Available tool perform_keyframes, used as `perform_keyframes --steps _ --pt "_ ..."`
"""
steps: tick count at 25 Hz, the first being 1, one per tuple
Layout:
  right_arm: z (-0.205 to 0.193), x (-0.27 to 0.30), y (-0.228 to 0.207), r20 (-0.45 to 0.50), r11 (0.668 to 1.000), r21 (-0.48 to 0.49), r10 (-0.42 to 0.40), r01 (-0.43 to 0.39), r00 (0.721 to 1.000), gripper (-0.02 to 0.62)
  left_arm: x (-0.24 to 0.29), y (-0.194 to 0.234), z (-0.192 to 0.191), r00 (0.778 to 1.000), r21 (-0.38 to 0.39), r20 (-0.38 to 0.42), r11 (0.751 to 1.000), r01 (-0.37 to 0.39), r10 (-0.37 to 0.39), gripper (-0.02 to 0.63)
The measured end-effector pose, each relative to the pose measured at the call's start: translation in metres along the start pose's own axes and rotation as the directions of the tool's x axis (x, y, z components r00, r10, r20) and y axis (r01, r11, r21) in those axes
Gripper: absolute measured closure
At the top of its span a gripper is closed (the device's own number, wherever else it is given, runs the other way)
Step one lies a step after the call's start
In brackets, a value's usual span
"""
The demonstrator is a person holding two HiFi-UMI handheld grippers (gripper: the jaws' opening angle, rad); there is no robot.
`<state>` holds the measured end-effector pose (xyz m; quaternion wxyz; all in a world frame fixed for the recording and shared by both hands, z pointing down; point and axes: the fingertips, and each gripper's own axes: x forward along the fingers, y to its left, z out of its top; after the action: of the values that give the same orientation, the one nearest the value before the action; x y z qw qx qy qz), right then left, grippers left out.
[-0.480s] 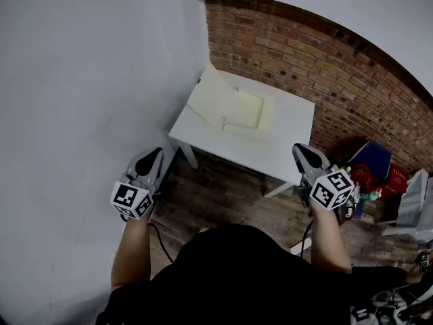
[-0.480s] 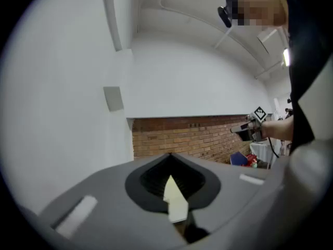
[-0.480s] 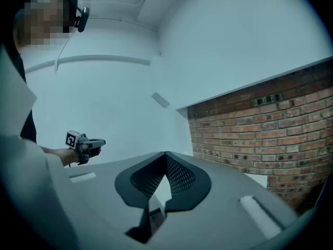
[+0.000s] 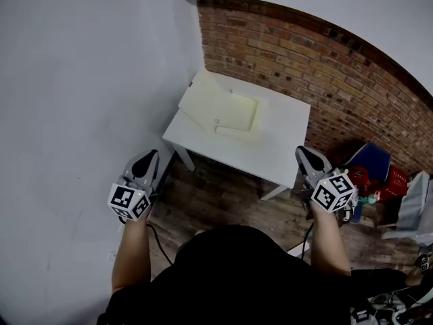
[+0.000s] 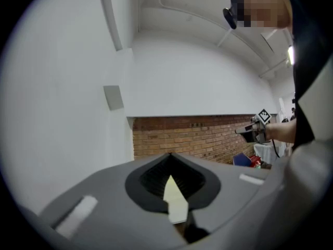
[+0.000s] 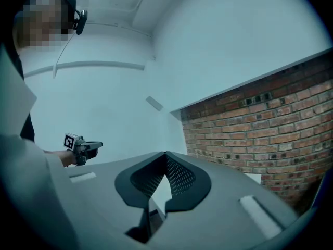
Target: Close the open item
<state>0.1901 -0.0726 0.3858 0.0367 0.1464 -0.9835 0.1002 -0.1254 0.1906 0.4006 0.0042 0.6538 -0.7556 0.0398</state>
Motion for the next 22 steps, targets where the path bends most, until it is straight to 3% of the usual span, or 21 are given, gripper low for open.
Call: perform_keyframes --steps 8,16,22 --pt "-0.011 -0.015 -0.026 -0.007 0.999 0.029 0.016 -0.016 1.0 0.594 0.009 -0.037 -0.004 1.0 0.012 -0.02 1.0 0.003 -0.003 0.603" --pt "-0.015 -0.016 -0.033 -0.022 0.999 0.038 0.029 -0.028 0.999 0.592 0.006 -0.034 -0.002 0.999 0.004 -0.029 1.0 -0.026 0.027 0.603" --pt "-0.02 -0.023 -0.04 -0.028 0.999 0.031 0.015 -0.014 0.999 0.594 0.017 -0.045 -0.012 0.999 0.011 -0.048 1.0 0.007 -0.006 0.603"
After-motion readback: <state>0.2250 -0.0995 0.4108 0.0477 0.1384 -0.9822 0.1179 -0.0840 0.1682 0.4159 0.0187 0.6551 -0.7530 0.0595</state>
